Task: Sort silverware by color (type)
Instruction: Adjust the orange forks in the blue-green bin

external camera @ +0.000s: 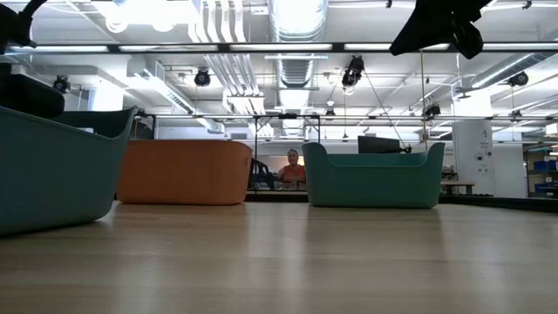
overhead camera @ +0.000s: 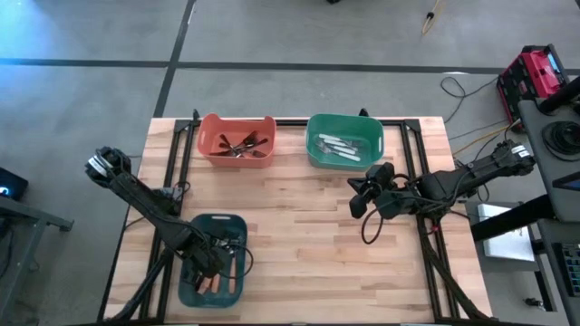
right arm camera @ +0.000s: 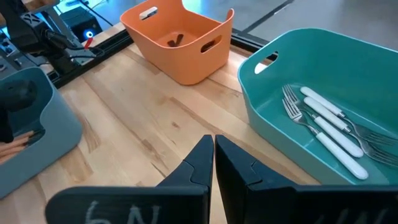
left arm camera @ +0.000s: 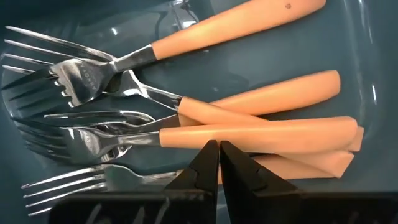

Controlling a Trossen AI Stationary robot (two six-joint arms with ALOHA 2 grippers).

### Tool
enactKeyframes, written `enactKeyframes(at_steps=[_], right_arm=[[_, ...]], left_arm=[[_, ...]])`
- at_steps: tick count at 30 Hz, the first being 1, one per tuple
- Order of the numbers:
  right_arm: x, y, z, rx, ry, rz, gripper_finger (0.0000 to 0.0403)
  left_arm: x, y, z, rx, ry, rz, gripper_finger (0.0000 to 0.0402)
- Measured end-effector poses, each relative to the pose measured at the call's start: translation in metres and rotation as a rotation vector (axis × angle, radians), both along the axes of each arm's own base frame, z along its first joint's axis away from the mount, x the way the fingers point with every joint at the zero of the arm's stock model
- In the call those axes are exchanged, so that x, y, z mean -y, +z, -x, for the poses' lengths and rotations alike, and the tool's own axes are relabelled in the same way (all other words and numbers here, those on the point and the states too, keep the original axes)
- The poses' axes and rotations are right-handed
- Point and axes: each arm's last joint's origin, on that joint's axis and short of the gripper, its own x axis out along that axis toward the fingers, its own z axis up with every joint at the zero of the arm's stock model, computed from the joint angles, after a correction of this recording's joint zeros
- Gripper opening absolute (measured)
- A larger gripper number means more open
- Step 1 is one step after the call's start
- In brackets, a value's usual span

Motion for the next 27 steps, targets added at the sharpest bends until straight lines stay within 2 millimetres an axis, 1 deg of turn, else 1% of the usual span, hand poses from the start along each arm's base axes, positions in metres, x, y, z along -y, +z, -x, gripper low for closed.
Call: enactKeyframes(at_steps=[9,20,24,27], right_arm=[[0.0,0.0,0.0,0.004,-0.004,-0.006,0.0009],[0.0,0.0,0.0,0.005,-0.004,-0.006,0.0009],[0.0,0.0,0.0,0.009,-0.009,-0.014,0.0009],[0.0,0.0,0.0,0.012,-0.011,-0.016,0.0009]], left_arm=[[0.004,0.001,-0.005,0.053,0.008,0.045,0.0],[0.006,0.003,-0.006,0.039,0.019,0.072,0.0],[0.011,0.01,-0.012,0.098,0.017,0.103,0.0],[0.011,0.01,-0.014,0.151,0.044,0.075,0.0]])
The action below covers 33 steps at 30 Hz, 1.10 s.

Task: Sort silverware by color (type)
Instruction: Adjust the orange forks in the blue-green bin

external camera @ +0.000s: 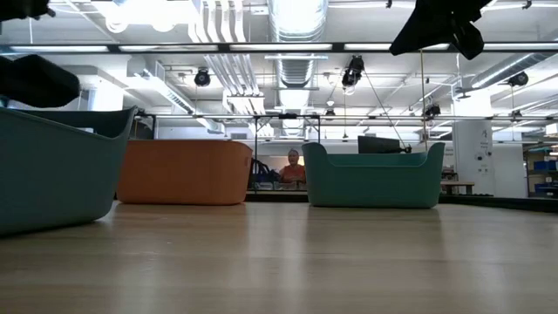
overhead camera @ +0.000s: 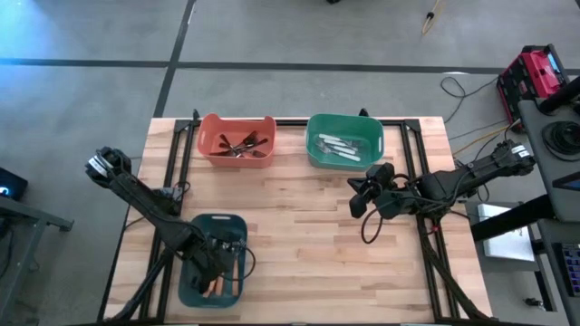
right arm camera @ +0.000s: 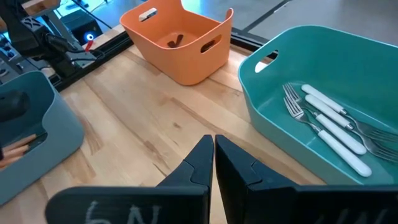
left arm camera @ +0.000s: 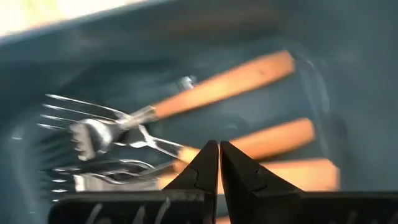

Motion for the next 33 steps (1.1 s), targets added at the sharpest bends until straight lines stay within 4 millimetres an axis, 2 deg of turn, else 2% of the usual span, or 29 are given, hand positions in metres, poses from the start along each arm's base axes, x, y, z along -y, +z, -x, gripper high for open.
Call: enactKeyframes(at_steps=[4,12,23,27,33], right_arm=[[0.0,0.0,0.0,0.007,-0.005,-0.009,0.0009],[0.0,0.001,-0.001,0.015,-0.005,-0.011,0.0009],[0.0,0.001,-0.001,0.026,-0.014,-0.005,0.0009],[0.0,0.002,-0.001,0.032,-0.023,0.002,0.0009],[0.0,0.002,-0.001,0.032,-0.023,0.001,0.0009]], left_arm=[[-0.006,-0.004,0.0,0.024,0.039,-0.073,0.0],[-0.015,-0.022,0.01,-0.035,0.11,-0.1,0.0],[-0.021,-0.025,0.016,-0.12,0.255,-0.123,0.0],[-0.019,-0.019,0.015,-0.146,0.315,-0.104,0.0],[-0.008,0.008,0.004,-0.107,0.387,0.004,0.0]])
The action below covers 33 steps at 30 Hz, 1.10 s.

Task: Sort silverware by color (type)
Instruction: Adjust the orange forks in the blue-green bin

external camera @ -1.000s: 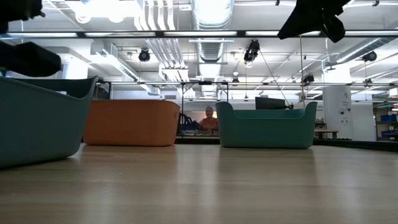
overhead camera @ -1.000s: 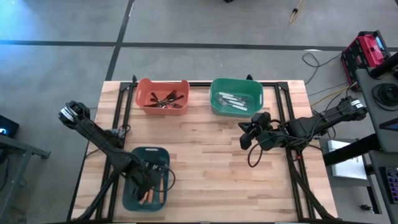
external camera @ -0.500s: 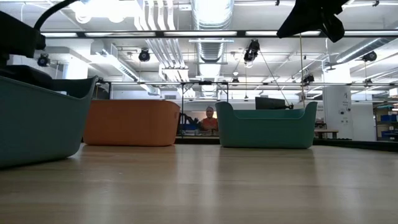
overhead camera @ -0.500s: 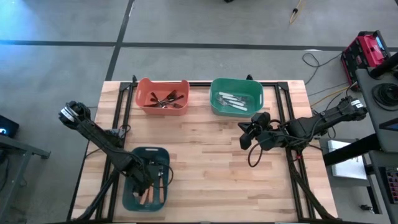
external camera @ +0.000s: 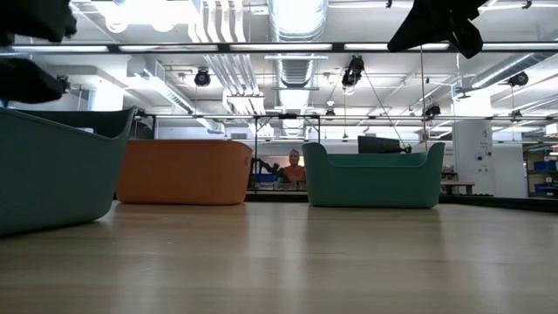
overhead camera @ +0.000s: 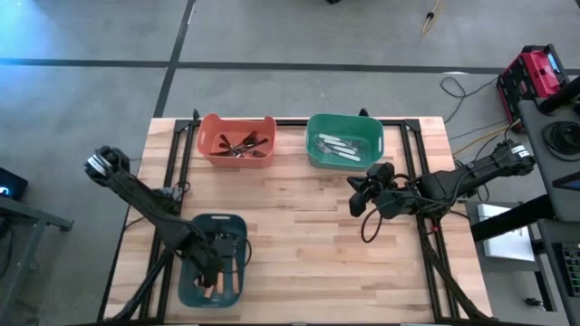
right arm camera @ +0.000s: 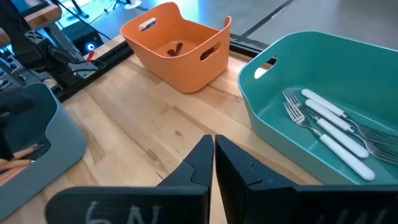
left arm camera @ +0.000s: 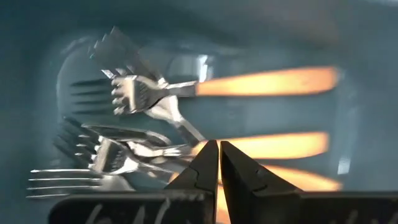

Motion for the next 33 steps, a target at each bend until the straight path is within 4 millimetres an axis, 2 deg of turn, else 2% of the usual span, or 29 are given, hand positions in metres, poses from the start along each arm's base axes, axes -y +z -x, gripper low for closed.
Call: enactKeyframes(at_steps=[4,6,11,13,23,33], right_arm=[[0.0,0.0,0.0,-0.004,0.003,0.005,0.0009],[0.0,0.0,0.0,-0.006,0.005,0.008,0.0009],[0.0,0.0,0.0,-0.016,0.014,0.021,0.0009],[0.0,0.0,0.0,-0.023,0.021,0.031,0.0009],[0.0,0.0,0.0,-0.046,0.042,0.062,0.0009],[-0.001,0.0,0.0,-0.047,0.06,0.039,0.0009]], left_arm=[[-0.001,0.012,0.001,-0.024,0.138,0.032,0.0],[-0.005,0.014,0.006,-0.083,0.255,0.044,0.0],[-0.005,0.017,0.014,-0.268,0.563,0.201,0.0],[-0.003,0.015,0.013,-0.295,0.623,0.235,0.0],[-0.008,0.008,0.006,-0.297,0.721,0.189,0.0009],[-0.009,0.007,0.007,-0.301,0.731,0.173,0.0113]])
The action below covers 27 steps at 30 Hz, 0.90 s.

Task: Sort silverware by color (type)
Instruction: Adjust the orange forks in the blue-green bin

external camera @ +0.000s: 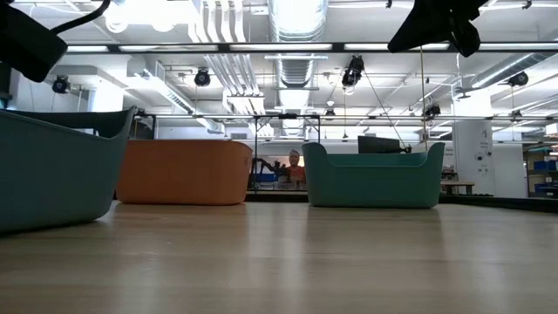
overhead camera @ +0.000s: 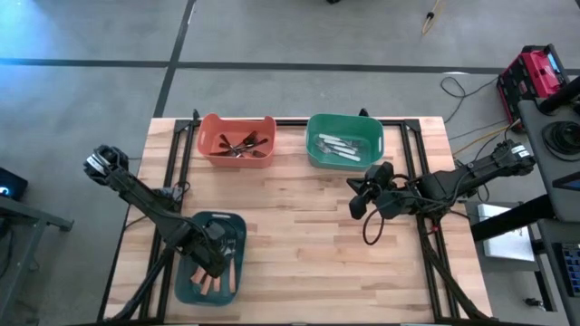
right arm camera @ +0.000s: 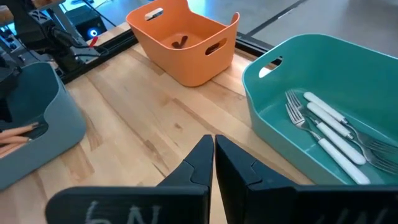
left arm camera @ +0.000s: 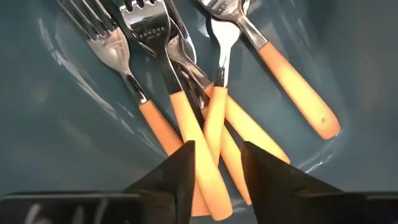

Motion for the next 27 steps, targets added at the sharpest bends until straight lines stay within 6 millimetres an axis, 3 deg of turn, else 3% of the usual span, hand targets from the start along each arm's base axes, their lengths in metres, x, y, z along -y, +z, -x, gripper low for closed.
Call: enactKeyframes(at_steps=[8,27], right_arm=[[0.0,0.0,0.0,0.0,0.0,0.0,0.0009],[0.0,0.0,0.0,-0.013,0.012,0.021,0.0009]], left_arm=[[0.006,0.018,-0.007,0.016,0.052,0.046,0.0144],[0.006,0.007,-0.007,-0.122,0.179,-0.007,0.0142]])
